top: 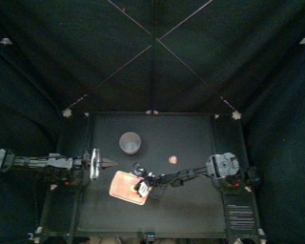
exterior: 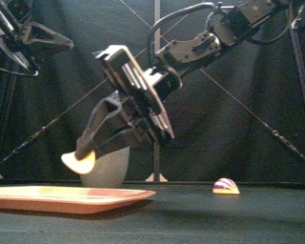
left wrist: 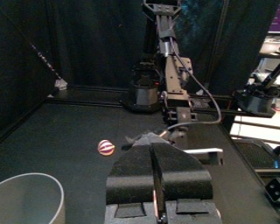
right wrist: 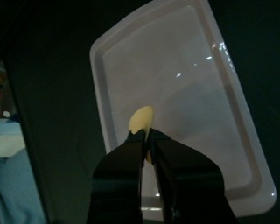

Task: Pick the chip then place it on the pink plate
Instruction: Drop chip on the pink plate and return to neutral

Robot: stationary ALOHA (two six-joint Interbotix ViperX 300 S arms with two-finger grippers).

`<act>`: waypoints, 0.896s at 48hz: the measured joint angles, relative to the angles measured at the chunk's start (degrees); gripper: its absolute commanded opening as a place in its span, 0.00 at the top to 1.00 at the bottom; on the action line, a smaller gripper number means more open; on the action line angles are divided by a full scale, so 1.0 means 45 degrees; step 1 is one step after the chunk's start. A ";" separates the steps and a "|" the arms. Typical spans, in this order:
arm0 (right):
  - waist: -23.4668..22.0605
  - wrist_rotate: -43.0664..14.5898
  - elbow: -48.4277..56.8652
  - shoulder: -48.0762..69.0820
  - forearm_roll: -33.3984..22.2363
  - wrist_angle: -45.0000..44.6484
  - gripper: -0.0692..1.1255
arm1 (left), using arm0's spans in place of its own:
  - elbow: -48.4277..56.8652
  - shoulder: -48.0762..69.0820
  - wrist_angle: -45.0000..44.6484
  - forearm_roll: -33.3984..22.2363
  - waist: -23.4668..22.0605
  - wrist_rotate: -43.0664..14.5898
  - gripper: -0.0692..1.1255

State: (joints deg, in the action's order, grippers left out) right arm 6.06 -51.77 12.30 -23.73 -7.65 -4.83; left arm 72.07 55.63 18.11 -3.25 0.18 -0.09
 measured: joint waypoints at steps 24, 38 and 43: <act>-0.0195 0.0117 -0.0508 -0.0586 -0.0469 0.0195 0.31 | -0.0020 0.0156 -0.0039 0.0020 0.0000 0.0020 0.95; -0.1094 0.0117 0.1758 0.1406 -0.1699 0.2227 0.31 | -0.0020 0.0156 -0.0039 0.0039 0.0000 0.0000 0.95; -0.1484 0.0117 0.2773 0.2441 -0.1797 0.3398 0.31 | -0.0020 0.0156 -0.0059 0.0020 0.0000 0.0000 0.95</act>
State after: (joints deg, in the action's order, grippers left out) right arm -0.62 -51.24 24.79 -12.74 -15.73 10.46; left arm 71.98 56.34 17.84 -3.16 0.18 -0.09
